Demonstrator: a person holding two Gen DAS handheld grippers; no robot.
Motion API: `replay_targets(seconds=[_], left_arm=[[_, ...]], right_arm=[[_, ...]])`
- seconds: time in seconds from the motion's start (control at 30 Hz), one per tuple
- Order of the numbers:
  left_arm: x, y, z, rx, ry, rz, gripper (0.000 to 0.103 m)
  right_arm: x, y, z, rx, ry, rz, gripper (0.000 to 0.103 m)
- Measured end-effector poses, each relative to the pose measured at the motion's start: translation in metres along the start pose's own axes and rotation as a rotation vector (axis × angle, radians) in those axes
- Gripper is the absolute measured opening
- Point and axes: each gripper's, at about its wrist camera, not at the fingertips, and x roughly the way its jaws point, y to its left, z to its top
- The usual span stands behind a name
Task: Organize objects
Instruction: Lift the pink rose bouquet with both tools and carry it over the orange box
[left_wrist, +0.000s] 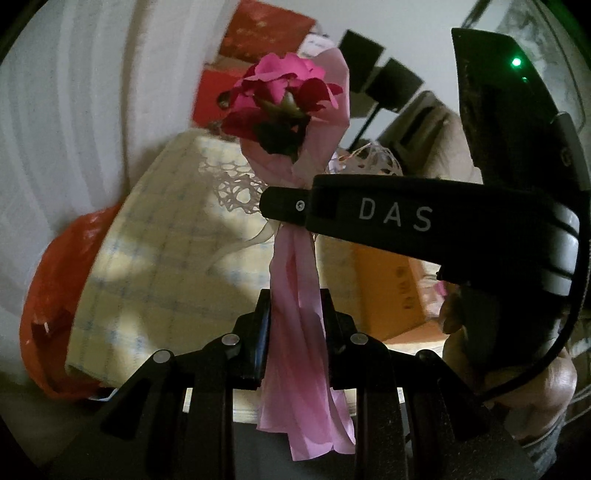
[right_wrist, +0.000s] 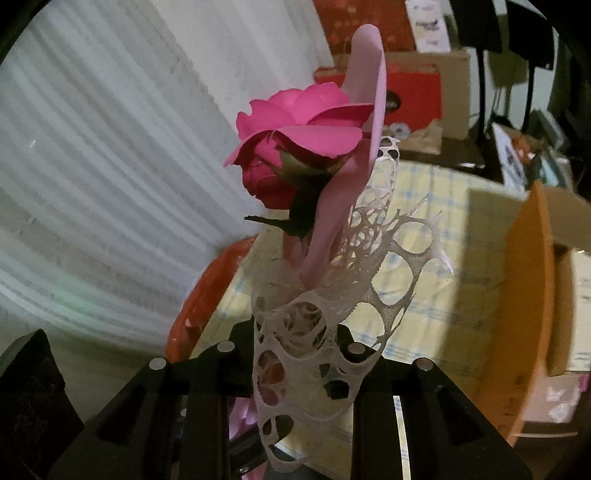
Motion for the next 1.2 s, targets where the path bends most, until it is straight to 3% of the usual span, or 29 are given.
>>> replay_targets(seconds=[0.3,0.6,1.0,1.2], left_arm=[[0.013,-0.079,0.015,0.079,0.011,-0.115,0.022],[0.048,-0.152,0.017,0.125,0.056,-0.205,0.022],[0.104,-0.223,0.011,0.123,0.134,-0.267,0.022],[0.131,-0.255,-0.006,0.132,0.190,-0.292,0.024]], right_arm=[[-0.075,-0.041,0.006,-0.010,-0.077,-0.107,0.022],[-0.138,-0.110,0.005,0.012,-0.112,-0.224,0.022],[-0.173,-0.182,-0.010,0.060,-0.100,-0.322,0.021],[-0.178,-0.219,-0.022,0.063,-0.023,-0.390,0.021]])
